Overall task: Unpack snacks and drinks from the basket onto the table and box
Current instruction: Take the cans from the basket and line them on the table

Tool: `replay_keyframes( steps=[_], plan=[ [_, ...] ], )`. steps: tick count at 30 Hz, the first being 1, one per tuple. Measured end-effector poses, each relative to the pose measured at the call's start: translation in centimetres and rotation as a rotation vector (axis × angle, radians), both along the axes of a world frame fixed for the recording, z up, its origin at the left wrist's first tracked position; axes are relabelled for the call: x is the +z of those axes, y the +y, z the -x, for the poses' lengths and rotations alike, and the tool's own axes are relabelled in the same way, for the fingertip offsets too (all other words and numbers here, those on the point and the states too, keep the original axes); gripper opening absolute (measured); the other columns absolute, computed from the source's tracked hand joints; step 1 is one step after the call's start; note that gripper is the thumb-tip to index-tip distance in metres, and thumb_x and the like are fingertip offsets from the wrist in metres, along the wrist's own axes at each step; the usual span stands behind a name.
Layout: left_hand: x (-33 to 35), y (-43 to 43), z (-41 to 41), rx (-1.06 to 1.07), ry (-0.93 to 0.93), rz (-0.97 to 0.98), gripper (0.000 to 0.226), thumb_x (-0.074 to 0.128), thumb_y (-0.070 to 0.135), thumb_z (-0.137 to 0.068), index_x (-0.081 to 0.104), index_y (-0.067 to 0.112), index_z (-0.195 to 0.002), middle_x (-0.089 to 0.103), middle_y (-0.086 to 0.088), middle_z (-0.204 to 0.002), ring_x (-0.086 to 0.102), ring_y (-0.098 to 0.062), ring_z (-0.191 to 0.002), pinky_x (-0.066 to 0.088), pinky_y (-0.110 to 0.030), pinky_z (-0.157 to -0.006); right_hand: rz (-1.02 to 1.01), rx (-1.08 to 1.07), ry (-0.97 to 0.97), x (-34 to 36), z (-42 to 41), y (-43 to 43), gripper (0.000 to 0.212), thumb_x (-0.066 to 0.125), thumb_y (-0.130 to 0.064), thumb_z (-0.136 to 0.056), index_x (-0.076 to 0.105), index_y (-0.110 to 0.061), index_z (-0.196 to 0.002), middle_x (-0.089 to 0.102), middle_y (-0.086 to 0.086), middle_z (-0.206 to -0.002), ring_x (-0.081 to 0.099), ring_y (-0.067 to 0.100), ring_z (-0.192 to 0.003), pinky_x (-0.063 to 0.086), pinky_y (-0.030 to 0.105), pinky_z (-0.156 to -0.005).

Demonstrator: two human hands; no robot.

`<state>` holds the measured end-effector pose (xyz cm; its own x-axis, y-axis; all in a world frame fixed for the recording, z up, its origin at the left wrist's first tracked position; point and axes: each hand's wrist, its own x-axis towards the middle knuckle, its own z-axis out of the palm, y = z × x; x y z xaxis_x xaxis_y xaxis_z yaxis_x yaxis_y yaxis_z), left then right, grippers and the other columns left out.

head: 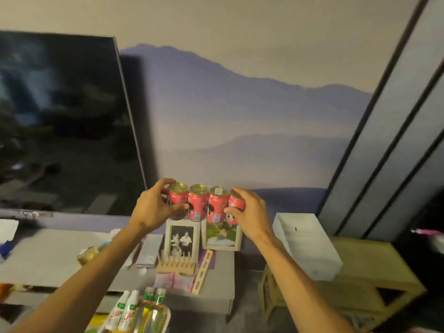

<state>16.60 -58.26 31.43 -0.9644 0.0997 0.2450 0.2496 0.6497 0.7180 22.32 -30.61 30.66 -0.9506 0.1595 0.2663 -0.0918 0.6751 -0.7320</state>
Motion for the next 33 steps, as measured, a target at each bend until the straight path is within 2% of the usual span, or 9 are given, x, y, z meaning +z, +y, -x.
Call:
replay_keyframes(
  steps=[2,4,7,10,13,19,26,29,33],
  plan=[
    [1.0,4.7,-0.2,-0.057,0.015,0.025,0.078,0.096,0.058,-0.060,0.055,0.042,-0.124,0.072,0.012,-0.104,0.072,-0.006,-0.083,0.063,-0.037,-0.079,-0.003,-0.053,0.017,1.0,-2.0,4.5,0.061,0.082,-0.024,-0.092,0.059,-0.019,-0.148,0.061,0.005,-0.145,0.059,0.023,-0.130,0.049,0.032,-0.103],
    [1.5,9.9,-0.6,-0.129,0.026,0.051,0.078,0.094,0.062,-0.058,0.053,0.043,-0.123,0.071,0.011,-0.104,0.072,-0.009,-0.083,0.062,-0.038,-0.078,-0.003,-0.111,0.025,1.6,-4.2,9.3,0.060,0.082,-0.019,-0.092,0.059,-0.016,-0.147,0.060,0.007,-0.145,0.059,0.023,-0.130,0.049,0.031,-0.104],
    [1.8,18.1,-1.9,-0.223,0.057,0.051,0.087,0.091,0.066,-0.059,0.055,0.042,-0.134,0.072,0.011,-0.104,0.072,-0.010,-0.086,0.061,-0.037,-0.081,-0.015,-0.192,0.038,1.8,-7.1,17.0,0.063,0.086,-0.016,-0.086,0.062,-0.019,-0.145,0.063,0.006,-0.141,0.061,0.024,-0.127,0.051,0.039,-0.110],
    [1.7,26.2,-3.5,-0.295,0.074,0.042,0.083,0.094,0.054,-0.066,0.060,0.035,-0.139,0.073,0.008,-0.113,0.072,-0.011,-0.089,0.059,-0.031,-0.082,-0.033,-0.243,0.035,1.9,-9.7,24.5,0.066,0.087,-0.017,-0.085,0.062,-0.022,-0.145,0.063,0.004,-0.139,0.062,0.022,-0.125,0.052,0.044,-0.109],
    [1.2,33.8,-4.8,-0.353,0.068,0.018,0.078,0.095,0.045,-0.070,0.062,0.028,-0.138,0.072,0.004,-0.117,0.072,-0.016,-0.093,0.060,-0.033,-0.084,-0.054,-0.284,0.029,2.2,-12.1,31.5,0.067,0.087,-0.016,-0.085,0.061,-0.019,-0.147,0.063,0.006,-0.138,0.062,0.022,-0.124,0.051,0.042,-0.110],
    [0.8,46.3,-5.2,-0.424,0.036,0.024,0.071,0.094,0.043,-0.072,0.061,0.028,-0.133,0.072,0.005,-0.112,0.070,-0.017,-0.094,0.061,-0.032,-0.080,-0.062,-0.350,-0.008,1.3,-14.1,42.9,0.068,0.084,-0.021,-0.089,0.055,-0.022,-0.151,0.057,0.004,-0.146,0.059,0.021,-0.131,0.052,0.044,-0.110],
    [-1.5,58.0,-1.0,-0.478,-0.018,0.023,0.063,0.095,0.038,-0.072,0.062,0.031,-0.125,0.070,0.011,-0.104,0.070,-0.014,-0.093,0.061,-0.031,-0.078,-0.058,-0.390,-0.025,-1.8,-10.8,54.2,0.069,0.078,-0.016,-0.094,0.048,-0.025,-0.156,0.049,0.004,-0.154,0.055,0.022,-0.136,0.051,0.039,-0.108],
    [-3.8,62.6,2.1,-0.485,-0.050,-0.003,0.066,0.097,0.037,-0.070,0.064,0.026,-0.126,0.072,0.009,-0.108,0.070,-0.017,-0.097,0.064,-0.039,-0.083,-0.045,-0.373,-0.068,-3.5,-7.8,58.8,0.075,0.078,-0.018,-0.095,0.042,-0.025,-0.160,0.046,0.004,-0.155,0.055,0.020,-0.134,0.052,0.038,-0.108],
    [-7.4,68.0,6.4,-0.460,-0.107,0.009,0.068,0.097,0.041,-0.069,0.065,0.024,-0.127,0.074,0.006,-0.112,0.070,-0.019,-0.100,0.061,-0.039,-0.092,-0.087,-0.375,-0.136,-6.0,-3.8,64.2,0.071,0.079,-0.019,-0.093,0.048,-0.020,-0.157,0.052,0.006,-0.150,0.056,0.022,-0.133,0.048,0.036,-0.108]
  ],
)
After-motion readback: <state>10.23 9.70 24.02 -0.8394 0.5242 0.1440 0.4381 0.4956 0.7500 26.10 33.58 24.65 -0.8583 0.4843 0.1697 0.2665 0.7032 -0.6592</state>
